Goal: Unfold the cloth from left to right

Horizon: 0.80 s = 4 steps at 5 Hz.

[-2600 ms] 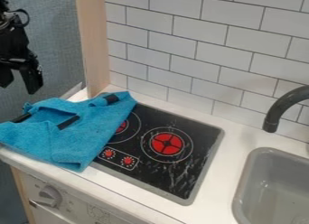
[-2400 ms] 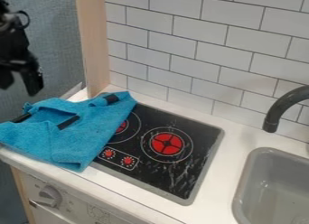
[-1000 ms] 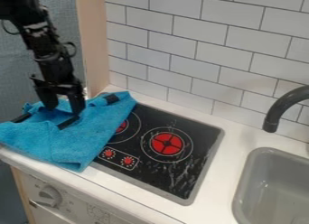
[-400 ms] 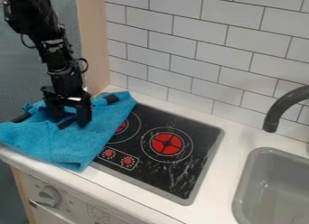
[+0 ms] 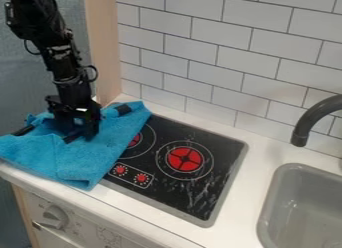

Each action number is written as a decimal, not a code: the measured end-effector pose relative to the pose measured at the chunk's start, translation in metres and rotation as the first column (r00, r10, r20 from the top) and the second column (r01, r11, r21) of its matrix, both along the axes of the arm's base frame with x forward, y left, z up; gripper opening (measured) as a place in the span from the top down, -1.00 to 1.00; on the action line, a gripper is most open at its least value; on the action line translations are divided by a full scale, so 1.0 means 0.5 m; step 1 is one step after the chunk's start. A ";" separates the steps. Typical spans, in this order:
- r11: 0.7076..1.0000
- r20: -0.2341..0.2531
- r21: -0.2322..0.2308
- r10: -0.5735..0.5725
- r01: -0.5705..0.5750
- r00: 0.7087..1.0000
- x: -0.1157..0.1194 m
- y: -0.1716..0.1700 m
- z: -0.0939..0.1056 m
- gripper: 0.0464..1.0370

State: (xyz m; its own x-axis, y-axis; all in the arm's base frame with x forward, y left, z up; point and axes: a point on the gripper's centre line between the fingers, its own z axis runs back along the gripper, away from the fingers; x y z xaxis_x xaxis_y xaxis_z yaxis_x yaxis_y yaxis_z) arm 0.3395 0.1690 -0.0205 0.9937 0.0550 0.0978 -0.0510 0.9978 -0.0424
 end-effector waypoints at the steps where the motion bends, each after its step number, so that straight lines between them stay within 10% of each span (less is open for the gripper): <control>1: 1.000 -0.002 0.006 0.002 -0.002 1.000 -0.004 0.000 -0.005 0.37; 4: 1.000 -0.002 -0.008 0.005 -0.005 1.000 -0.010 -0.007 -0.011 0.98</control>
State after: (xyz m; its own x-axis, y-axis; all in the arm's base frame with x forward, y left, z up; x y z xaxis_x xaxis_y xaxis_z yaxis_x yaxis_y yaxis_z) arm 0.3346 0.1653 -0.0261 0.9936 0.0603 0.0950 -0.0557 0.9972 -0.0504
